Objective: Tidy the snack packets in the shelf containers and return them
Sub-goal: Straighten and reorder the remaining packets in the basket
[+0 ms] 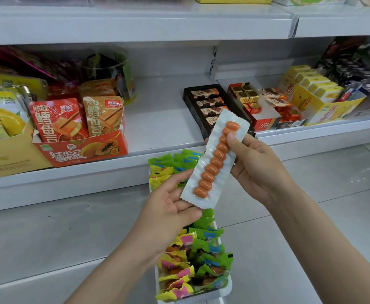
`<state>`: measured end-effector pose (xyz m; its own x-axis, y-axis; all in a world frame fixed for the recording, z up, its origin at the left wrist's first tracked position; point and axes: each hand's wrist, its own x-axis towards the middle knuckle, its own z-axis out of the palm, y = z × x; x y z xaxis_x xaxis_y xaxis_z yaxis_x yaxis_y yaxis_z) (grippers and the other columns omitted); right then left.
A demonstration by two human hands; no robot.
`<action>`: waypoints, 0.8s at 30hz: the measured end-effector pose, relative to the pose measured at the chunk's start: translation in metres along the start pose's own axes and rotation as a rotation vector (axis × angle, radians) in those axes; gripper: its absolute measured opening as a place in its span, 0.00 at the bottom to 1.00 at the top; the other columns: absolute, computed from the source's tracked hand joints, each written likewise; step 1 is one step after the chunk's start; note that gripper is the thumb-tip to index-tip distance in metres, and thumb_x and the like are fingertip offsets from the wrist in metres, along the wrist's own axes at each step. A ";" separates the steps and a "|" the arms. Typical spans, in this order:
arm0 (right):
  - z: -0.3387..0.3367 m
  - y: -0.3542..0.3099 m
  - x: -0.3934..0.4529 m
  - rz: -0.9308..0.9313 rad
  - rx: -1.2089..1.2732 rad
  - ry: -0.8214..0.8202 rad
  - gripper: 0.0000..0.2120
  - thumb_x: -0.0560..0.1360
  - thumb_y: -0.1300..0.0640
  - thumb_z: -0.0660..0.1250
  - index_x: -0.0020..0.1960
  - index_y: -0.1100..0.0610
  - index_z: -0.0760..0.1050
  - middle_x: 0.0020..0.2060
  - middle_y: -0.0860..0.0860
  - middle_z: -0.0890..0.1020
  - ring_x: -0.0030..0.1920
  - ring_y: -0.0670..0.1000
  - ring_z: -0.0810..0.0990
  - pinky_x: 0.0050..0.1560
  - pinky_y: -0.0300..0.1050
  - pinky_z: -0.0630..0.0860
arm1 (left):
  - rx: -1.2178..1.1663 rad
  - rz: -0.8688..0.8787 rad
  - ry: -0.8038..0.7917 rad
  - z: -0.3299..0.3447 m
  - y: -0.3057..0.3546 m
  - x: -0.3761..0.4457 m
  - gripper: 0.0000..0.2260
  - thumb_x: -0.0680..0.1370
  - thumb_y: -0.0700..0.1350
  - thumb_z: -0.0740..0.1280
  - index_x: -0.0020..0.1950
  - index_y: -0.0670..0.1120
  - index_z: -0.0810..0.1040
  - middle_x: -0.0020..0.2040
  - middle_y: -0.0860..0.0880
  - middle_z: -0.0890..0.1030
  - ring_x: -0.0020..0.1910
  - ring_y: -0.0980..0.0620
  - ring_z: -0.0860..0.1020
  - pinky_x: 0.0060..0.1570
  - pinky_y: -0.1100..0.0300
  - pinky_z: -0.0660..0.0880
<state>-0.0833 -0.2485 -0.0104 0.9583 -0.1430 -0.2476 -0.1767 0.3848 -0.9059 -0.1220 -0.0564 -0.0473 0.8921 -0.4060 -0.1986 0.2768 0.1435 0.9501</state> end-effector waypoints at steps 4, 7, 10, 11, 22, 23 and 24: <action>-0.001 -0.002 -0.001 -0.017 0.013 -0.004 0.13 0.82 0.59 0.61 0.62 0.62 0.78 0.53 0.58 0.85 0.51 0.54 0.85 0.51 0.48 0.83 | -0.054 -0.019 -0.057 -0.003 -0.003 -0.001 0.33 0.70 0.20 0.67 0.66 0.51 0.74 0.56 0.47 0.85 0.55 0.48 0.84 0.48 0.63 0.80; 0.000 -0.004 -0.002 -0.023 0.028 -0.016 0.13 0.82 0.59 0.61 0.63 0.62 0.77 0.54 0.58 0.85 0.53 0.55 0.85 0.51 0.48 0.83 | -0.099 -0.015 -0.074 -0.001 -0.003 0.001 0.28 0.69 0.26 0.74 0.64 0.48 0.78 0.56 0.45 0.85 0.55 0.47 0.84 0.48 0.62 0.80; 0.002 -0.004 -0.003 -0.010 0.047 -0.028 0.14 0.82 0.60 0.61 0.65 0.63 0.76 0.55 0.60 0.84 0.53 0.55 0.85 0.51 0.49 0.83 | -0.133 -0.006 -0.043 0.004 -0.002 0.004 0.17 0.70 0.43 0.76 0.59 0.49 0.83 0.56 0.45 0.85 0.56 0.47 0.83 0.53 0.58 0.80; 0.003 -0.004 -0.004 -0.001 0.062 -0.035 0.15 0.82 0.60 0.60 0.65 0.64 0.76 0.55 0.60 0.84 0.52 0.55 0.85 0.51 0.48 0.83 | -0.141 0.007 -0.026 0.006 -0.002 0.005 0.16 0.70 0.46 0.75 0.58 0.49 0.84 0.56 0.45 0.85 0.56 0.47 0.83 0.53 0.58 0.80; -0.017 -0.040 -0.016 0.079 -0.106 -0.013 0.22 0.76 0.37 0.64 0.56 0.54 0.80 0.51 0.57 0.86 0.49 0.63 0.86 0.43 0.50 0.84 | 0.731 0.655 0.296 -0.030 0.024 0.022 0.17 0.74 0.35 0.74 0.55 0.55 0.84 0.52 0.60 0.84 0.52 0.62 0.82 0.57 0.66 0.77; -0.018 -0.039 -0.018 0.079 -0.128 -0.006 0.19 0.74 0.41 0.68 0.56 0.54 0.81 0.51 0.57 0.86 0.47 0.61 0.86 0.41 0.48 0.84 | 0.815 0.722 0.288 -0.030 0.023 0.023 0.17 0.73 0.32 0.73 0.56 0.50 0.85 0.54 0.57 0.84 0.54 0.59 0.82 0.59 0.64 0.77; -0.020 -0.037 -0.020 0.070 -0.172 -0.003 0.19 0.72 0.47 0.70 0.59 0.57 0.80 0.51 0.56 0.86 0.46 0.58 0.87 0.40 0.44 0.83 | 0.873 0.764 0.276 -0.029 0.020 0.023 0.17 0.72 0.30 0.73 0.56 0.47 0.85 0.55 0.54 0.84 0.55 0.57 0.82 0.60 0.62 0.76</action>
<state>-0.1007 -0.2785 0.0215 0.9430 -0.1183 -0.3110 -0.2782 0.2324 -0.9320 -0.0852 -0.0369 -0.0397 0.7963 -0.2596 0.5463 -0.6010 -0.4423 0.6657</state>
